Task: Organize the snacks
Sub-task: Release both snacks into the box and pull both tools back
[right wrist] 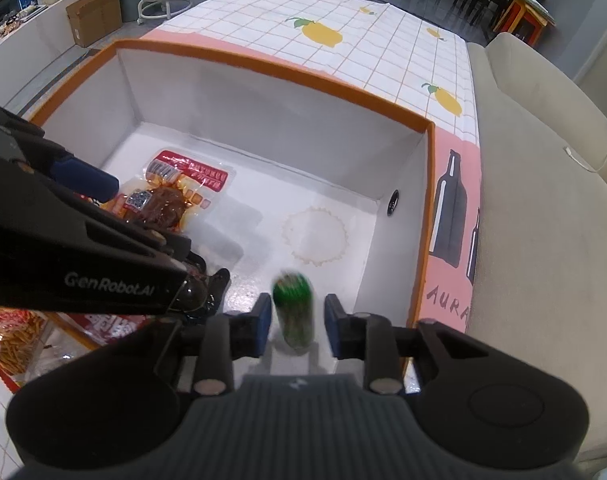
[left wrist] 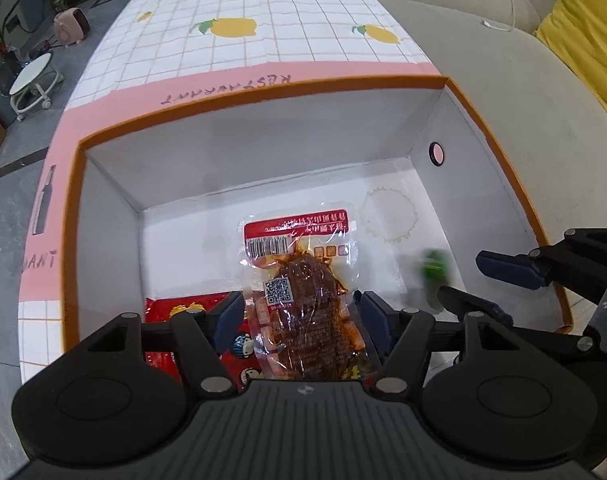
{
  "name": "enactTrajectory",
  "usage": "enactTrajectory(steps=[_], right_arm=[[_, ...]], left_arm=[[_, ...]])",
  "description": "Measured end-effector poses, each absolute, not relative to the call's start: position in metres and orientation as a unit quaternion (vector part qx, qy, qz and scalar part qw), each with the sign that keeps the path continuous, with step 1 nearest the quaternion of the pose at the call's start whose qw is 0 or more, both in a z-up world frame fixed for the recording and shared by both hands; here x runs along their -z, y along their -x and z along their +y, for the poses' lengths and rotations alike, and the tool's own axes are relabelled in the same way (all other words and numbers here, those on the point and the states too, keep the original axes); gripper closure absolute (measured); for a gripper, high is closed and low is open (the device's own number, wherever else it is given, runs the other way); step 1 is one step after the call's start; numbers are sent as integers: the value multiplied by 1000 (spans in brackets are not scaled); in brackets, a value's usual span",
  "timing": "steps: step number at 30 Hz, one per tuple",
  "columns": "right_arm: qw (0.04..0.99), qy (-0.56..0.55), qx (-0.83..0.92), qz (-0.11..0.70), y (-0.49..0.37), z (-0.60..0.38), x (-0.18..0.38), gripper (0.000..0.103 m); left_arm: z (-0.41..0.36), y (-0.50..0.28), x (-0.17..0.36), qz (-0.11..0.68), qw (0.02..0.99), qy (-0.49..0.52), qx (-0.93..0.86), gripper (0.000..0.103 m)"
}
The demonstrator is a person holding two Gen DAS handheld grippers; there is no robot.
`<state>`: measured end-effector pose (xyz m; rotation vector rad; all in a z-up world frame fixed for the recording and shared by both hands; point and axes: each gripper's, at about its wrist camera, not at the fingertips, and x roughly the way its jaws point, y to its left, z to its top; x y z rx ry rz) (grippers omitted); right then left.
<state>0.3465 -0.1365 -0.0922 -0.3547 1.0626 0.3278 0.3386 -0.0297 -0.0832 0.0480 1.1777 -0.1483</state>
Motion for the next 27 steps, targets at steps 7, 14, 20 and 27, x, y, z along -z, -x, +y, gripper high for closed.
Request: enactTrajectory(steps=[7,14,20,27], right_arm=[[838,159,-153,499,-341,-138,76,68],[847,140,-150,490,-328,-145,50,65],[857,124,-153,475,-307,-151,21,63],[880,84,-152,442,-263,-163,-8,63]], left_arm=[[-26,-331,66,549,832,-10,83,23],[-23,-315,42,531,843,-9,86,23],[-20,-290,7,500,862,-18,85,23],[-25,-243,-34,434,896,-34,86,23]])
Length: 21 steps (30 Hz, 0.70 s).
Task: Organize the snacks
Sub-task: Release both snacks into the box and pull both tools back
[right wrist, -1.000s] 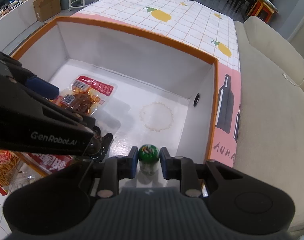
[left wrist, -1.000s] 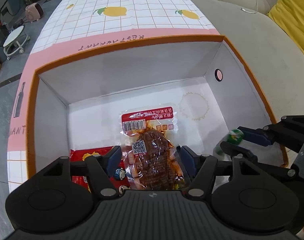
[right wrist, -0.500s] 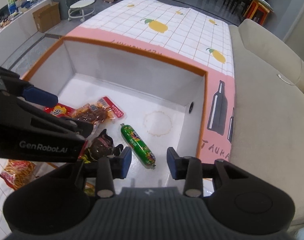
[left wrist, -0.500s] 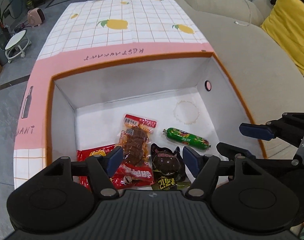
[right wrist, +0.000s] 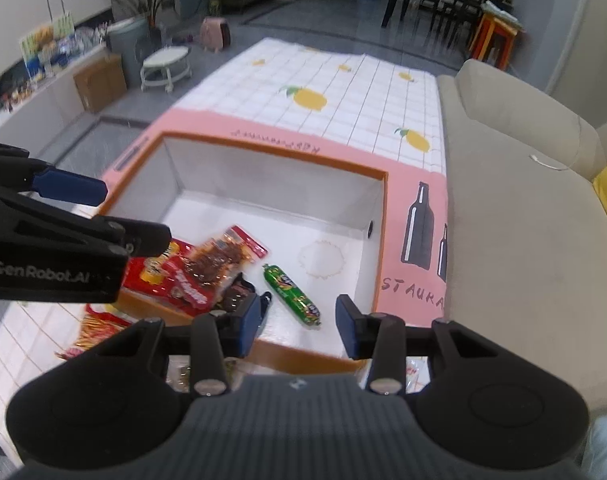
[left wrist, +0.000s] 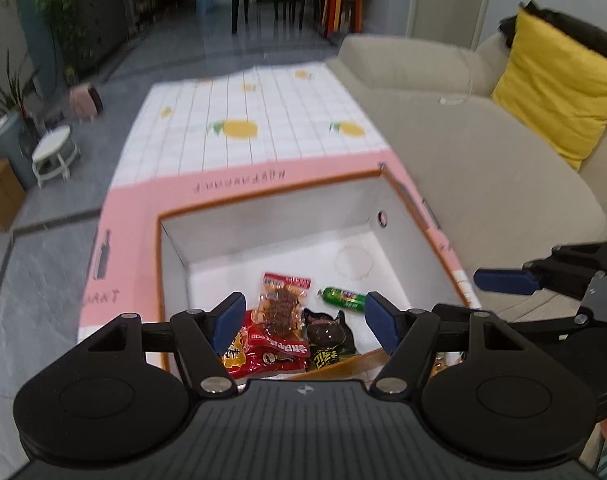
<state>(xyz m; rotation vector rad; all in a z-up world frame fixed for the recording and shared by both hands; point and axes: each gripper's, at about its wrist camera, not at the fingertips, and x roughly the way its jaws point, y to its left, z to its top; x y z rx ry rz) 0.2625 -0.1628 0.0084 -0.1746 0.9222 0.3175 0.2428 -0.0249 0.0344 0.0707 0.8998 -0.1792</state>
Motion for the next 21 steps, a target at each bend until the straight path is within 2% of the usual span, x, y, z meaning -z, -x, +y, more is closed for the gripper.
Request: enactTrajectory(steps=[11,21], right_arm=[[916,26,-134,377,-165,-181,-23,63],[928,4,-116,353,-90,-188,-4,60]], left_arm=[[-25,-149,-44,361,929,-27,80,23],[-21,-89,-11,369,926,-3,82,23]])
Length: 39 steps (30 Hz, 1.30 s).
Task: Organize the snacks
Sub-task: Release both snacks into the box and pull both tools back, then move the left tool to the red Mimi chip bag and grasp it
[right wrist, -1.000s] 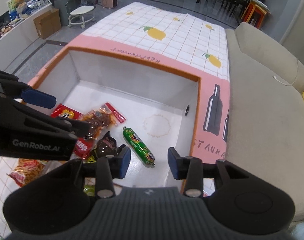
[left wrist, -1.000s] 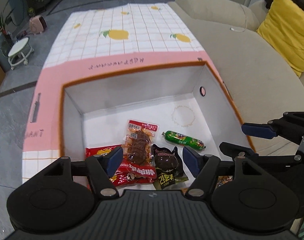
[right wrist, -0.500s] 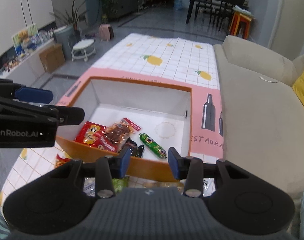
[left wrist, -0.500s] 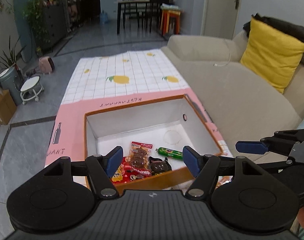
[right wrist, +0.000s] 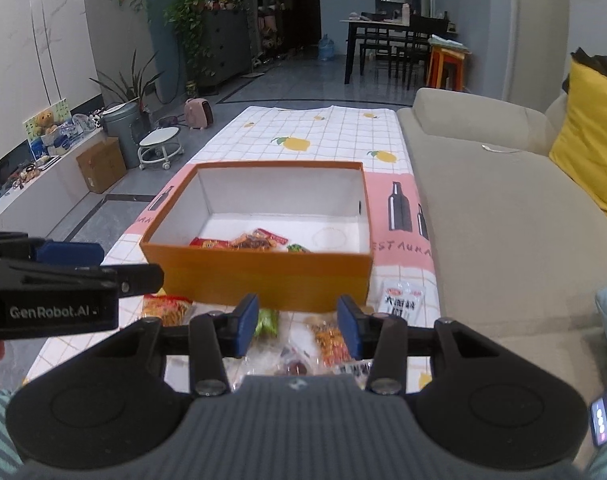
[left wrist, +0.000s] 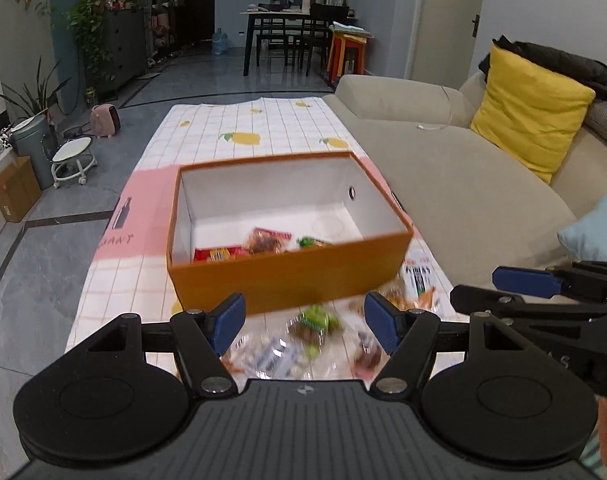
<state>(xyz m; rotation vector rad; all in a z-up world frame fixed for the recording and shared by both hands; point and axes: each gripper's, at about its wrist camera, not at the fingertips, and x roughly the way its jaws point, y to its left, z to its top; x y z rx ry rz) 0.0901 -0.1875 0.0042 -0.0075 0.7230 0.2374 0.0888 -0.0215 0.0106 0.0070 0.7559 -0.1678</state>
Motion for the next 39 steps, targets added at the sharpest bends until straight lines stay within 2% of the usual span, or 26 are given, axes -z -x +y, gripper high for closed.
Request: enactTrajectory(steps=[8,21,32,39], right_arm=[[926,-14,-99,365,-58,-192,32,57],[909,-12,-99,405,-69,-194,93,56],[896,-7,-113,430,-85,-185,117,56],[897,-10,-123,424,-100,-177,121,56]], left_arm=[[-17,-71,29,407,909,8,83,23],[-10,-72,81,431,897,29,94,23],[-4,-88,103,452,888,37,79,23],[2,-97,105,435,899,35,46,23]])
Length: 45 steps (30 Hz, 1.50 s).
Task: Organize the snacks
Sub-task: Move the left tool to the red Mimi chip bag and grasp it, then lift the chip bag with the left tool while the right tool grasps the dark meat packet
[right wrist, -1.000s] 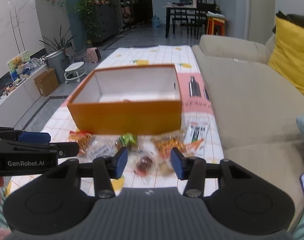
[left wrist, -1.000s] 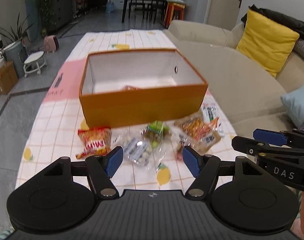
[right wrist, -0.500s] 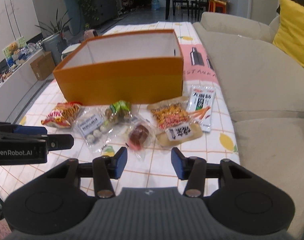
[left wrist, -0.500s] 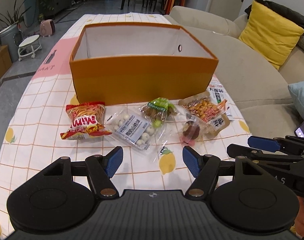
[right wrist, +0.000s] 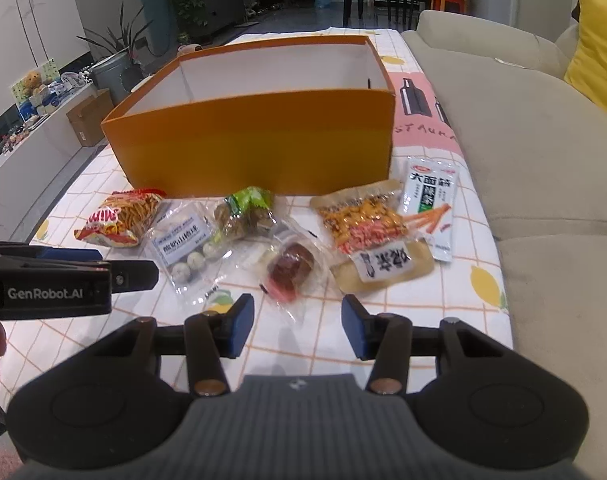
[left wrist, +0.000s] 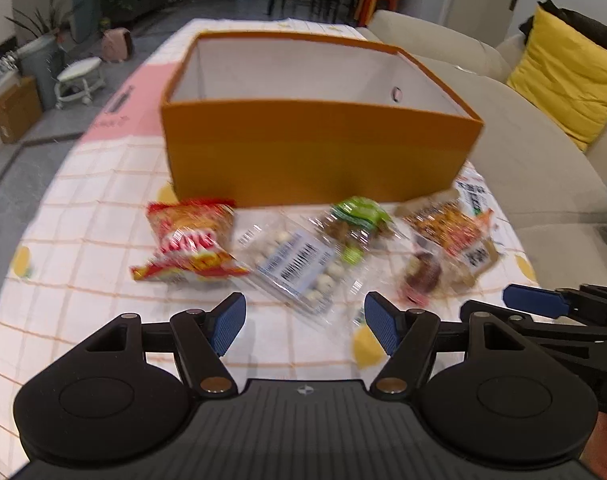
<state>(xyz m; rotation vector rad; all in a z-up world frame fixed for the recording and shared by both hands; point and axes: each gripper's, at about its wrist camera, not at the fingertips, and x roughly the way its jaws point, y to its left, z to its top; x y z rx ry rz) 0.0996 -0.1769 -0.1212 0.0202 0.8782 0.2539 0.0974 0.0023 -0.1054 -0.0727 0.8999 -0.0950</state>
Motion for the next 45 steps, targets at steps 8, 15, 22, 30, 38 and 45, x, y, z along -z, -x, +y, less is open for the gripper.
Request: enactTrajectory(steps=[8,15,22,30,38,45], right_arm=[[895,-19,-129,426,-122,-166,126,56],[890,-40,-120,439,-142,-164,135,56],[888,-36,-108,446,-155,-161,145,55],[890,-20,-105,443,-161,-155,149,51],[891,-14,-111,441,-161,-153,151,59],[891,-2,-116,439,-156,-152,150,76]], left_arm=[[31,-123,96,410,912,19,-27,17],[45,-151,106,426,904,28,-32,17],[52,-164,125,455,889,21,-49,19],[63,-165,138,474,877,60,-46,29],[63,-163,142,482,873,70,-35,49],[64,-156,138,477,875,74,-35,53]])
